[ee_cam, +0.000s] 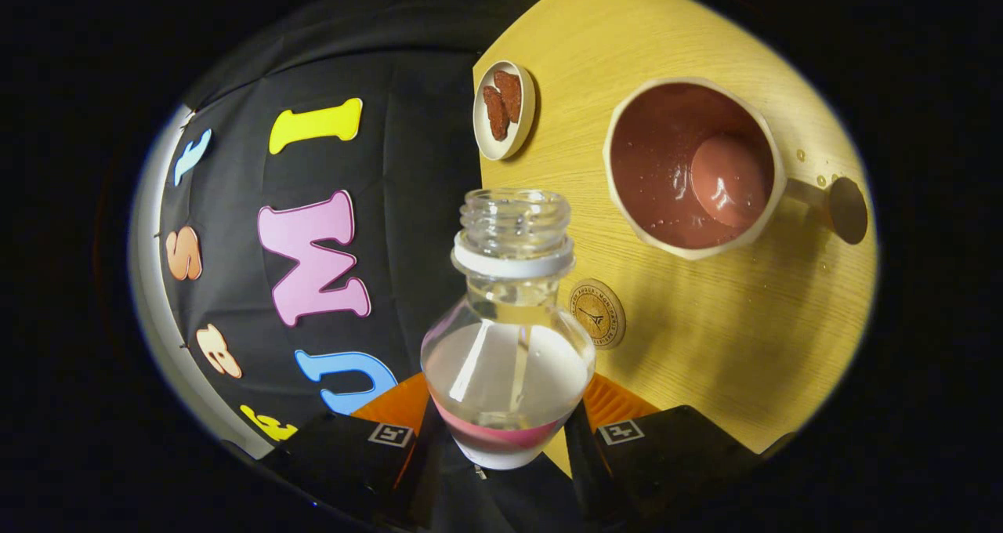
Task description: Take the bottle from table, then pour the juice into the cup, finally place the bottle on the coaster
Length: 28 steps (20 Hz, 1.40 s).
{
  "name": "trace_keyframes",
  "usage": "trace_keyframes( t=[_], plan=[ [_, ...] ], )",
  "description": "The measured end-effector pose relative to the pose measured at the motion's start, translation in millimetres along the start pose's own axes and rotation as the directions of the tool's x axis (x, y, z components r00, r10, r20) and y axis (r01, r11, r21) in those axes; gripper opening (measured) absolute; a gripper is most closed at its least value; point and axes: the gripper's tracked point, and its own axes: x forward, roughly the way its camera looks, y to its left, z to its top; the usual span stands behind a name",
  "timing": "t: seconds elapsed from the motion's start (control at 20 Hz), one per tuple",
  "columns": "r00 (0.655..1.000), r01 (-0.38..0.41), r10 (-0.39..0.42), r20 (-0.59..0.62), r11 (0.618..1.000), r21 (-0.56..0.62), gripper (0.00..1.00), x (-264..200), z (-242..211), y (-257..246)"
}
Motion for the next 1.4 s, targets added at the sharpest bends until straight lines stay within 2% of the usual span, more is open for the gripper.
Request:
trace_keyframes(
  t=[0.45,0.65,0.95,1.4],
  plan=[
    [1.000,-0.002,0.002,-0.003,0.989,0.151,0.71,1,10,1],
    [1.000,0.024,-0.020,-0.025,0.983,0.181,0.71,4,14,-4],
    [1.000,-0.012,0.016,-0.010,0.953,0.301,0.71,0,26,3],
    [0.999,-0.021,0.030,-0.017,0.922,0.388,0.70,0,24,11]
  ],
)
